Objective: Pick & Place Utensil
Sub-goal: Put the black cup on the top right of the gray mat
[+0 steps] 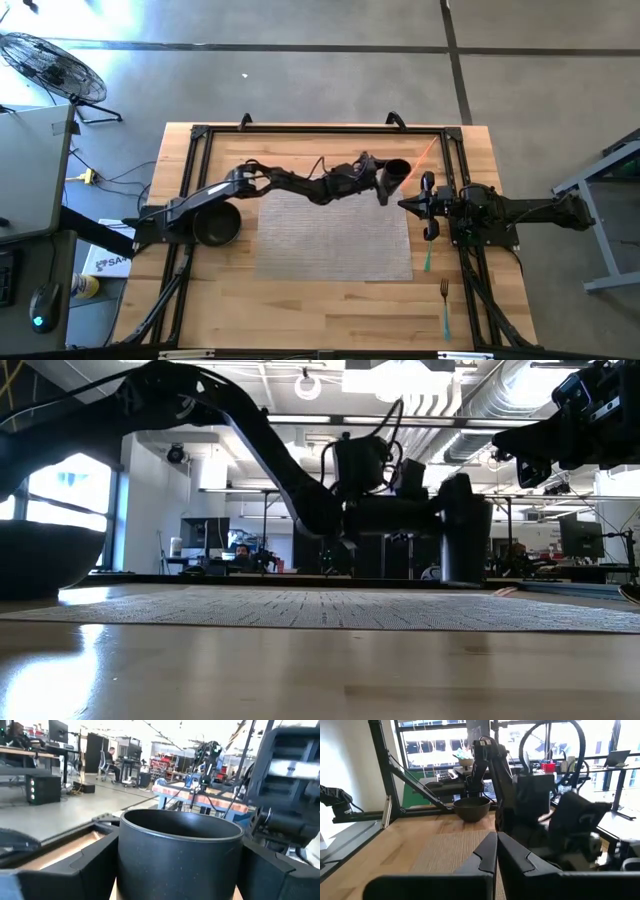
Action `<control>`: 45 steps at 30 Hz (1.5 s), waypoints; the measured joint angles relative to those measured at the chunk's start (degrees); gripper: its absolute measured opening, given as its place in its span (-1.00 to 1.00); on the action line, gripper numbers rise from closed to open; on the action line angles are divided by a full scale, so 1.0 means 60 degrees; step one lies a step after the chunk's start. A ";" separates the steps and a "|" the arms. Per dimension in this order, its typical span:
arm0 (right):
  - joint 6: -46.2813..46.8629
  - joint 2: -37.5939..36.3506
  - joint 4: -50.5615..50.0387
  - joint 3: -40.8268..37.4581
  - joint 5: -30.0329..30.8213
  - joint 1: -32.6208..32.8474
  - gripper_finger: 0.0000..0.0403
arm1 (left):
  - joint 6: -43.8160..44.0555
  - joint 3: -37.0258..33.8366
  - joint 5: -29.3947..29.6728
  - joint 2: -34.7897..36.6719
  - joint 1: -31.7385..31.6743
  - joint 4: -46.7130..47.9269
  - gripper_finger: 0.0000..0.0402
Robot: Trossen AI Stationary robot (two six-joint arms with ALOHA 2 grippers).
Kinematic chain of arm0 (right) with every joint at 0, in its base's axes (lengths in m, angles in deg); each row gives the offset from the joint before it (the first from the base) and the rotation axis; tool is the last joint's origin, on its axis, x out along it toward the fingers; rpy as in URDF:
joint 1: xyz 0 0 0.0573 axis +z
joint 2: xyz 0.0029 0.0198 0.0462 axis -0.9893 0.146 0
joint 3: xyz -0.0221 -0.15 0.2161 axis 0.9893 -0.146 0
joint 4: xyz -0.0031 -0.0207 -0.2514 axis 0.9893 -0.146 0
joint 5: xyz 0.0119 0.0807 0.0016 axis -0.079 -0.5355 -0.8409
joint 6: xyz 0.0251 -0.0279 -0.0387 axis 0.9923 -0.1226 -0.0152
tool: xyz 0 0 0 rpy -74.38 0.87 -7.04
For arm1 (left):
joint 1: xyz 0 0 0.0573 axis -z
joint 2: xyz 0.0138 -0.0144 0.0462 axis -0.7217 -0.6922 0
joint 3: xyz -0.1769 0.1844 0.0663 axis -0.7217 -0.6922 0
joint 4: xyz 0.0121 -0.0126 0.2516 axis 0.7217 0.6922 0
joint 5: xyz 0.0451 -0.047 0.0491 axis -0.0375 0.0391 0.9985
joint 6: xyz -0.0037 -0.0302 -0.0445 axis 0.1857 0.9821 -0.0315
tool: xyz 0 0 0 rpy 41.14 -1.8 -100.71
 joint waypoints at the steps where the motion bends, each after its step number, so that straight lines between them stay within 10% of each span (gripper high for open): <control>1: -0.0001 0.0000 -0.0002 -0.0002 0.0000 -0.0001 -0.97 | 0.0002 0.0024 0.0005 -0.0048 0.0000 0.0041 0.59; 30: -0.0002 0.0000 0.0000 -0.0002 0.0000 0.0000 -0.98 | -0.0885 0.0039 0.0492 -0.0032 0.0216 0.1368 0.91; 45: 0.0000 0.0000 -0.0075 -0.0001 0.0000 0.0000 -0.99 | -0.1029 0.0039 0.1735 0.1082 0.0452 0.4942 0.92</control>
